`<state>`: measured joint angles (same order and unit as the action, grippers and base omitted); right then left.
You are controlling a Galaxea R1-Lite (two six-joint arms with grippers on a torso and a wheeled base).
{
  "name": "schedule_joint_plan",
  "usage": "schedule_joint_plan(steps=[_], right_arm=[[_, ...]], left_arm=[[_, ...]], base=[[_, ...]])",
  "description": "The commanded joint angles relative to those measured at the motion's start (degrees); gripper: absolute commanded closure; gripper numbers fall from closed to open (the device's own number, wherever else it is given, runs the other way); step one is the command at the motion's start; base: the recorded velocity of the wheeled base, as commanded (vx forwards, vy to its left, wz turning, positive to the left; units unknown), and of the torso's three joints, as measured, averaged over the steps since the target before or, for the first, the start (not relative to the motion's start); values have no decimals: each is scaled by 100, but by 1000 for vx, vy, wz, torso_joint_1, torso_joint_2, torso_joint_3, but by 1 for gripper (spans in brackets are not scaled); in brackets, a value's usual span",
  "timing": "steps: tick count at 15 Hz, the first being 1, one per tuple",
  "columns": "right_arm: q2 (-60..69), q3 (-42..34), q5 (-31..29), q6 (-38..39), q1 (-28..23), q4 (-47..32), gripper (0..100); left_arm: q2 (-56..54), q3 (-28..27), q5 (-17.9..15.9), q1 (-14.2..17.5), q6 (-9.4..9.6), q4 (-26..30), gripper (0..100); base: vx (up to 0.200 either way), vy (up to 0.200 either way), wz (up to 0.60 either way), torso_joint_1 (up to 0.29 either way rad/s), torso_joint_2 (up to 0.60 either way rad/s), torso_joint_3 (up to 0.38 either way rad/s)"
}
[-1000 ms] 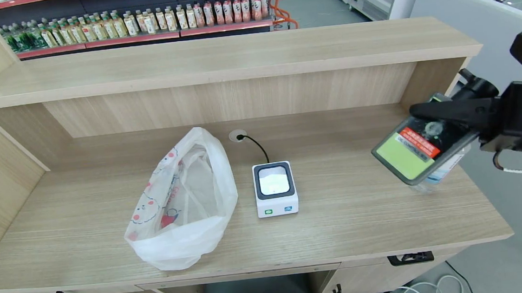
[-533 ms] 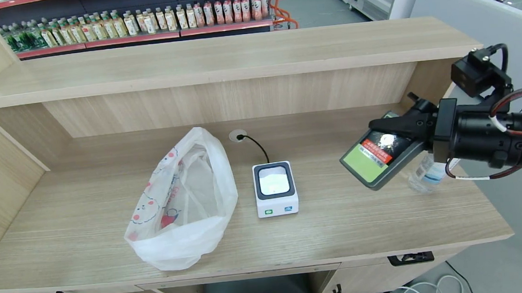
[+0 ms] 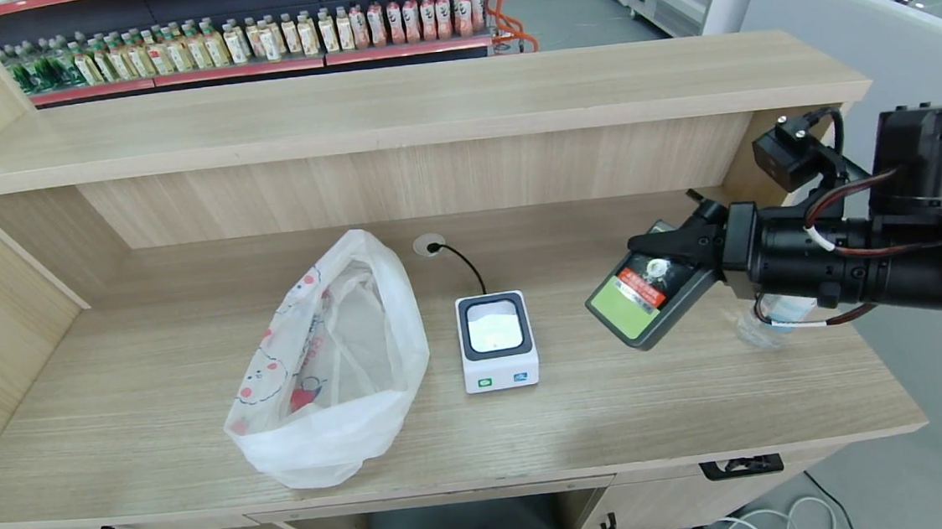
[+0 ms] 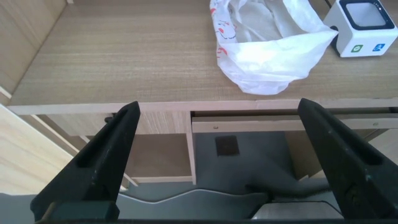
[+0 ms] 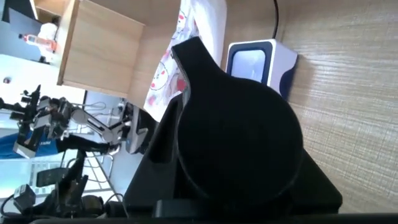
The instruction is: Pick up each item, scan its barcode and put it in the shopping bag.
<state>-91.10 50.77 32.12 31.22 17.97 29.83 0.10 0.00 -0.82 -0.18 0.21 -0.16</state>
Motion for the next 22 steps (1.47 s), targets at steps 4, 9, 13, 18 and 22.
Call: schedule_joint_plan(steps=[4,9,13,18,22], right_arm=[[-268,38,-4,-37,163,67,100],[-637,126,-48,-230,189,286,100],[-1252,530,-523,-723,154,339,100],[-1841,759,-505,-793,198,735,100],[-2263,855,-452,-802,198,1078,100]], left_arm=[[-1,0,-6,1,-21,-2,0],[-1,0,3,1,-12,-2,0],[-1,0,3,1,-12,-2,0],[-1,0,3,1,-3,-2,0],[-1,0,3,1,6,-2,0]], base=[[0,150,0,-1,2,5],[0,200,0,7,3,2],[0,0,0,0,0,0],[0,0,0,0,0,0],[0,0,0,0,0,0]])
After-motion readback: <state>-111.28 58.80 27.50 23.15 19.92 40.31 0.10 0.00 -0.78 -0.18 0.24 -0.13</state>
